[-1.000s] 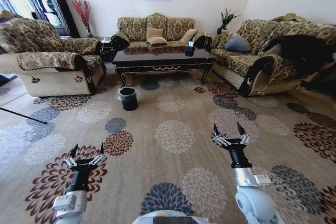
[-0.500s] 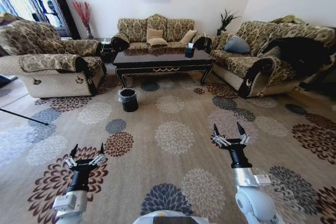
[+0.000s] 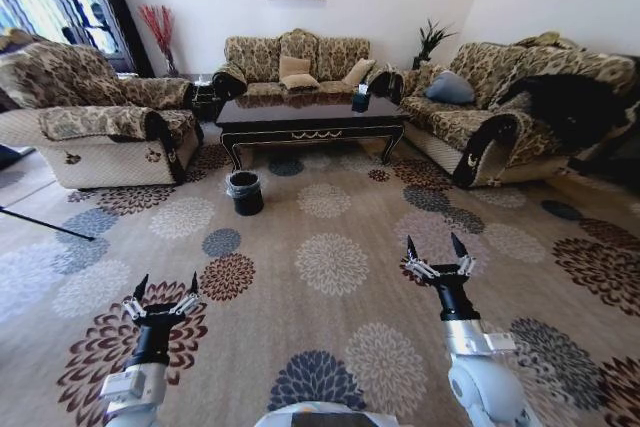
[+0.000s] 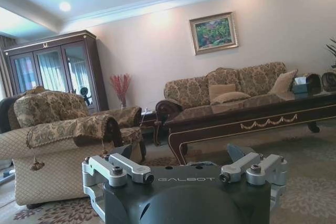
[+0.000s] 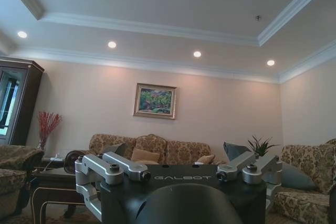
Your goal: Move to the front of the table and pick up the trash from the floor, then place it into the trash bin.
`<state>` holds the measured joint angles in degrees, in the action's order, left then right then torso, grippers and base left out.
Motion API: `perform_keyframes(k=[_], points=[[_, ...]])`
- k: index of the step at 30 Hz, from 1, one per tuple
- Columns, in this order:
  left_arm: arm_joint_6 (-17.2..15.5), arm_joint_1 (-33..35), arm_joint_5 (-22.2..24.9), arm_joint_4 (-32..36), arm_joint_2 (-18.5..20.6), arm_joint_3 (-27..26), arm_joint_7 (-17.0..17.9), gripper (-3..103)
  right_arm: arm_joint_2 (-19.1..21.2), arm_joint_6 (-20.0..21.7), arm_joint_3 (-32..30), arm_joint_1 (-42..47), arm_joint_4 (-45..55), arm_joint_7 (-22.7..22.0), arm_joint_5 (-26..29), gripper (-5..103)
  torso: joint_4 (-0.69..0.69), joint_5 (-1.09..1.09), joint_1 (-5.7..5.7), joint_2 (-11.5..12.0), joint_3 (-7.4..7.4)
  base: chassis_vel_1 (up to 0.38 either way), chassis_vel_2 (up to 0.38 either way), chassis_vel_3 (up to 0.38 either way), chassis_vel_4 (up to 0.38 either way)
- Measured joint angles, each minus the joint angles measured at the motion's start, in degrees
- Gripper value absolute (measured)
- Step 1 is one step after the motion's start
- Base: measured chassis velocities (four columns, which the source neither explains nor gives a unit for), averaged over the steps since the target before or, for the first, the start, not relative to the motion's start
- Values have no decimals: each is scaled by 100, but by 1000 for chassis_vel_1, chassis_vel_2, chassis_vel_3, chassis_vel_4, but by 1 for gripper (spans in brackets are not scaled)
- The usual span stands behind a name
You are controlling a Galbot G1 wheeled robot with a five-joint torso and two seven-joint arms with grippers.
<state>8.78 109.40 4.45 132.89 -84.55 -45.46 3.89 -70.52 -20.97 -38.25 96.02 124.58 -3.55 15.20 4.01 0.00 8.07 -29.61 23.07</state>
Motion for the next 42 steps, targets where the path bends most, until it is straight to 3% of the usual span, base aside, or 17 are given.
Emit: perform_keyframes(k=[42], points=[[0,0,0,0,0,0,0,100,0,0,0,0,0,0,0,100,0,0,411,-1008,598,0,0,0,0]])
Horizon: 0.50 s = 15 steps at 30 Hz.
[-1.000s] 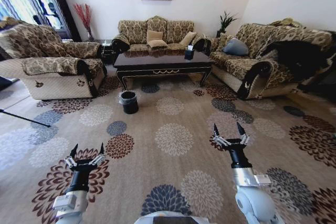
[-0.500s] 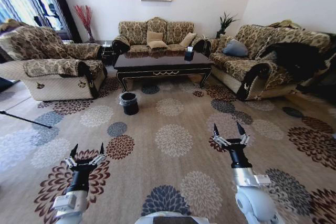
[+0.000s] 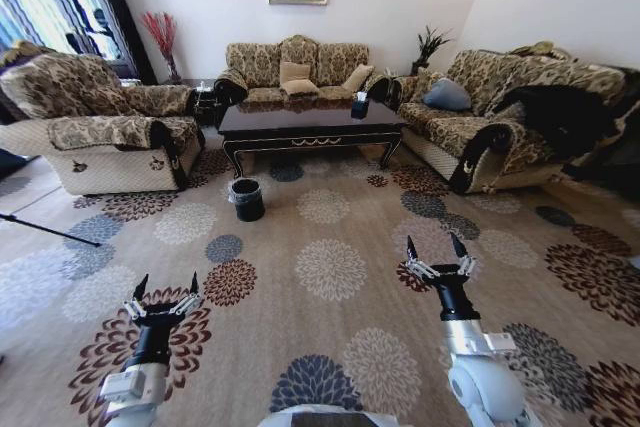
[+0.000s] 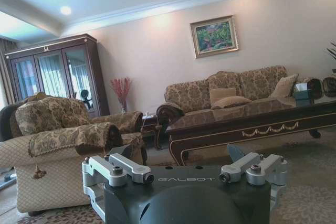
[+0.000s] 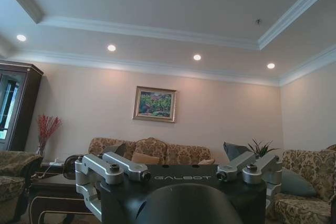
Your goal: Move to the front of the table and pick up the trash from the floor, then place it into the trash bin.
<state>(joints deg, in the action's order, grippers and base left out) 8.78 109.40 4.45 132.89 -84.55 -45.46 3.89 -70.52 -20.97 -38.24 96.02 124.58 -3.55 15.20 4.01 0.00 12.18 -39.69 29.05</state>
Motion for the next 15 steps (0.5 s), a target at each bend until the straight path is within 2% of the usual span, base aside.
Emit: perform_keyframes(k=[15], points=[[0,0,0,0,0,0,0,100,0,0,0,0,0,0,0,100,0,0,151,-360,208,0,0,0,0]])
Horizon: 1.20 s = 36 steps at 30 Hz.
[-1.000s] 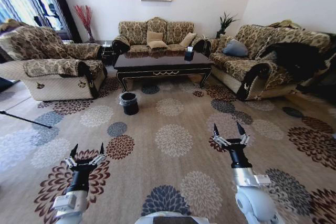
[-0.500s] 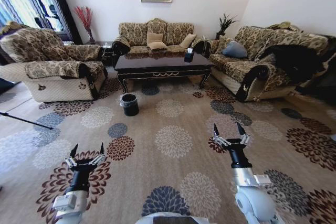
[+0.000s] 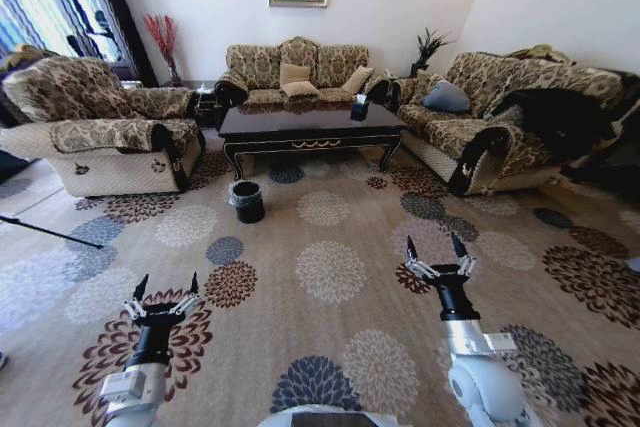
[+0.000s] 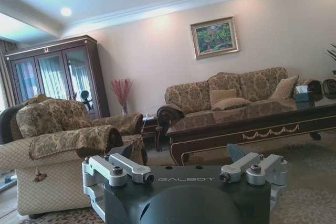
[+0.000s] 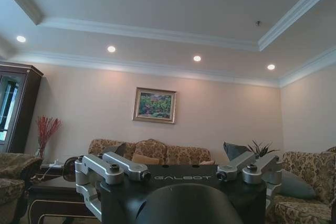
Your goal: Move to the front of the table and pick up the trash from the floor, then place it into the trash bin.
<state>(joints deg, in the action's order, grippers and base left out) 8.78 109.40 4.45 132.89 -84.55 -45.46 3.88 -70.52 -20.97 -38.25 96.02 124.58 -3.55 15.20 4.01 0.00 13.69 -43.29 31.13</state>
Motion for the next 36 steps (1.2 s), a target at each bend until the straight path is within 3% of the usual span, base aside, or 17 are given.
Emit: perform_keyframes(k=[36], points=[[0,0,0,0,0,0,0,100,0,0,0,0,0,0,0,100,0,0,403,-941,539,0,0,0,0]])
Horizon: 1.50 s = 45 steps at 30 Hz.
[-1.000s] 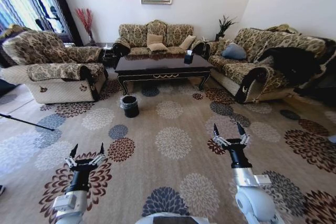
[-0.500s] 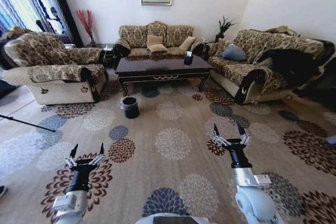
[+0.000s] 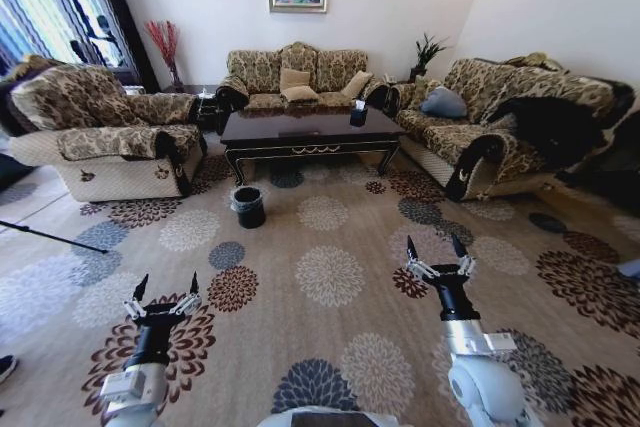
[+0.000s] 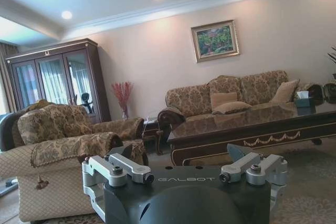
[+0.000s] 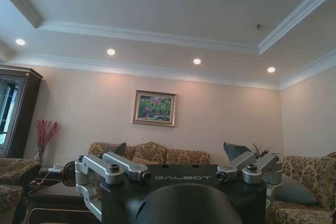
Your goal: Move to the front of the table and pick up the trash from the floor, then place it into the trash bin.
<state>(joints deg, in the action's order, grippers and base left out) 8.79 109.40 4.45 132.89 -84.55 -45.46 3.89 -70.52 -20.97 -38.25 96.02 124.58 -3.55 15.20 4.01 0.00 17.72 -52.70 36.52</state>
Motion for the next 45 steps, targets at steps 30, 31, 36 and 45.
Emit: perform_keyframes(k=[30,31,36,45], points=[[0,0,0,0,0,0,0,100,0,0,0,0,0,0,0,100,0,0,354,-802,449,0,0,0,0],[0,0,0,0,0,0,0,100,0,0,0,0,0,0,0,100,0,0,371,-841,469,0,0,0,0],[0,0,0,0,0,0,0,100,0,0,0,0,0,0,0,100,0,0,434,-981,549,0,0,0,0],[0,0,0,0,0,0,0,100,0,0,0,0,0,0,0,100,0,0,554,-1247,694,0,0,0,0]])
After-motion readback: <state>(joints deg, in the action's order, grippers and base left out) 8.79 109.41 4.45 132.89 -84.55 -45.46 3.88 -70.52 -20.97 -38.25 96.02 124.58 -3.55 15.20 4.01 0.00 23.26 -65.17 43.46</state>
